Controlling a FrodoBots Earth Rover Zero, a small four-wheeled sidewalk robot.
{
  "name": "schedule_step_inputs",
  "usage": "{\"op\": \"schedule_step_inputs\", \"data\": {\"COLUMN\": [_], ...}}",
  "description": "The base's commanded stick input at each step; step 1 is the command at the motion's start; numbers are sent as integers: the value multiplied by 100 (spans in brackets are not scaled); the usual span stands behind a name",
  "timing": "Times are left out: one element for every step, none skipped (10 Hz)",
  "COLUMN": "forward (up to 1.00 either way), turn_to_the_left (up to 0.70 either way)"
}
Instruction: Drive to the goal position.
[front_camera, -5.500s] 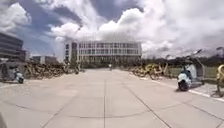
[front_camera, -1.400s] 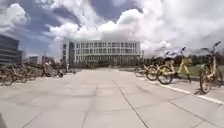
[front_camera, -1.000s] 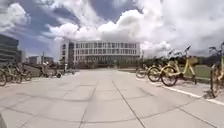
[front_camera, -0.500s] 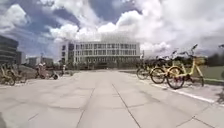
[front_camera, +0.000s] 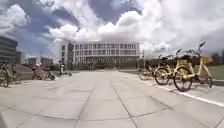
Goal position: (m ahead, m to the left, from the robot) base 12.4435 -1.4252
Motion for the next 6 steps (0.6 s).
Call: {"op": "schedule_step_inputs", "data": {"forward": [70, 70, 70, 70, 70, 70], "turn_to_the_left": [4, 4, 4, 4, 4, 4]}}
